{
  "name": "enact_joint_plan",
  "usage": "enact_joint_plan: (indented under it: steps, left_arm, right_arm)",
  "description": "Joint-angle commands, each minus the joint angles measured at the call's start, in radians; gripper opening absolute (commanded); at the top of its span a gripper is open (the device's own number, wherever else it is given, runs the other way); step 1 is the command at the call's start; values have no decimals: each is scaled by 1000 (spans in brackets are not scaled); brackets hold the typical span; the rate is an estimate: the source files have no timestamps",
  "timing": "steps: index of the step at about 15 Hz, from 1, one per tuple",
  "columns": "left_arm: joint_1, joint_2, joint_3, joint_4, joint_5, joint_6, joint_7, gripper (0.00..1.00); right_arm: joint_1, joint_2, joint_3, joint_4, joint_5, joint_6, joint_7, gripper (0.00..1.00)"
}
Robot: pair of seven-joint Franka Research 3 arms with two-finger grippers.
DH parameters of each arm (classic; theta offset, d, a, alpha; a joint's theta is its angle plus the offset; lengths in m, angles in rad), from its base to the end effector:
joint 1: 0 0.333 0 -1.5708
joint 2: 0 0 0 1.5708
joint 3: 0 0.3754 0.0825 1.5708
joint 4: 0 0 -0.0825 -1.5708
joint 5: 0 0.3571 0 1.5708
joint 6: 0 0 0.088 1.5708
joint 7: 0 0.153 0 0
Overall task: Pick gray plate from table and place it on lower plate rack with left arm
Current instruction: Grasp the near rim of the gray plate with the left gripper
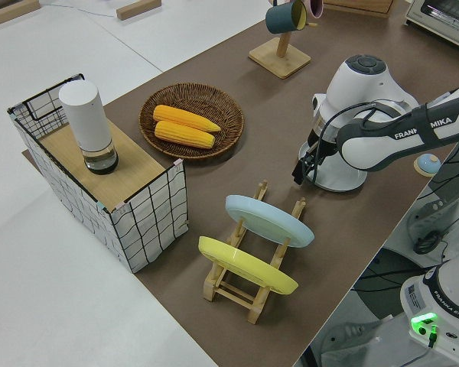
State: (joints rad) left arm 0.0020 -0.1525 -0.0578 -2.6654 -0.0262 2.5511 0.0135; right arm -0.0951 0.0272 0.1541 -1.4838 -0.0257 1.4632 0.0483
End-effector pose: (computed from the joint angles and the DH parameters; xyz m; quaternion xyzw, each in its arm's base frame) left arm 0.3944 -0.0220 0.3266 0.9995 -0.0236 0.0190 0.0035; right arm 0.5241 0.0254 0.6529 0.9997 0.0043 -0.0231 0.0120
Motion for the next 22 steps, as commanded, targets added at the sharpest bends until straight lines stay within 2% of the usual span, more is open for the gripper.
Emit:
enact_joint_plan:
  steps: [1, 3, 4, 14, 22]
  left_arm:
    - [-19, 7, 1, -14, -9, 27, -13, 390]
    - [-19, 5, 0, -14, -9, 27, -15, 80]
    - [-19, 5, 0, -14, -9, 26, -15, 1]
    - [-19, -12, -2, -11, -8, 5, -12, 0]
    - [-16, -124, -2, 36, -8, -182, -12, 0]
  right_arm:
    - [5, 2, -4, 5, 3, -6, 4, 983]
    - [5, 2, -4, 5, 3, -6, 4, 983]
    - [5, 2, -4, 5, 3, -6, 4, 983]
    - [5, 2, -4, 5, 3, -6, 4, 983]
    - [5, 2, -4, 5, 3, -6, 4, 983]
